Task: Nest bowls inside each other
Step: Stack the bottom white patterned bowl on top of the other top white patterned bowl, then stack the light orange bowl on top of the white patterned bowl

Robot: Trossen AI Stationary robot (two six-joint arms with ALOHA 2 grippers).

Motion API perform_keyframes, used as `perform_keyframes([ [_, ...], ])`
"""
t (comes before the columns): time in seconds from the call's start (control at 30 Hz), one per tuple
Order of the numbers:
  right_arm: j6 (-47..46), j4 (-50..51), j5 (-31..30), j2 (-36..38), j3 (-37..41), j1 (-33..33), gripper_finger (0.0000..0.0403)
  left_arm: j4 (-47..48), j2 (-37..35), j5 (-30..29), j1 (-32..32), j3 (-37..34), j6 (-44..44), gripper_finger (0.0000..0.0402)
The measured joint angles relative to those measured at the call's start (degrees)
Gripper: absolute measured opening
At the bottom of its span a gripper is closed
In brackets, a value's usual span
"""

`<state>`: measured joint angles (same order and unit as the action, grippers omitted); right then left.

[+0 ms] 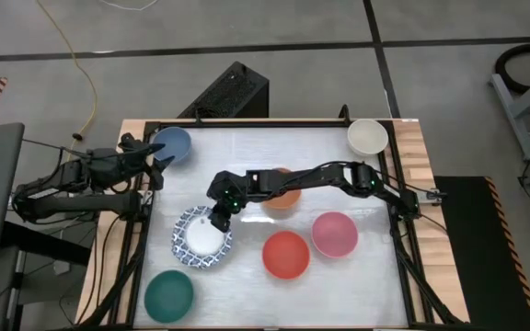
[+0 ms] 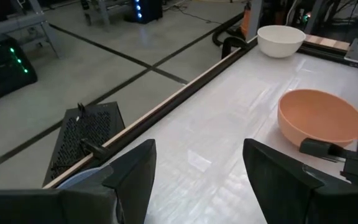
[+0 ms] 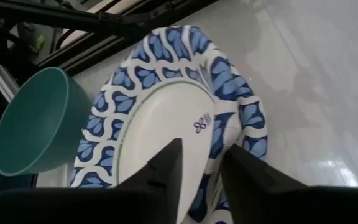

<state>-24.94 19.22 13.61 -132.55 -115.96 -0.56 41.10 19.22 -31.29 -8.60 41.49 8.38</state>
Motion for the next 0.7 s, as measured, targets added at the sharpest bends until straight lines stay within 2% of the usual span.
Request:
perform_keyframes([
  [0.2,3.0,-3.2,-0.1,0.0,0.0,-0.2,0.019,0.0,0.0,0.0,0.0,0.0,0.0,0.0232],
  [0.33,6.4,-3.5,-0.2,0.0,0.0,-0.3,0.0219,0.5,0.0,0.0,0.0,0.0,0.0,0.0232],
  [0.47,11.2,-3.5,-0.6,0.0,0.0,-0.2,0.0228,0.5,0.0,1.0,0.0,0.0,0.1,0.0232],
  [0.63,18.8,-0.6,-6.8,0.4,0.1,-0.2,0.0225,0.5,0.0,2.6,0.0,0.0,0.1,0.0232],
  [0.7,20.7,-0.9,-7.5,0.5,0.0,-0.2,0.0225,0.5,0.0,2.6,0.0,0.0,0.1,0.0232],
])
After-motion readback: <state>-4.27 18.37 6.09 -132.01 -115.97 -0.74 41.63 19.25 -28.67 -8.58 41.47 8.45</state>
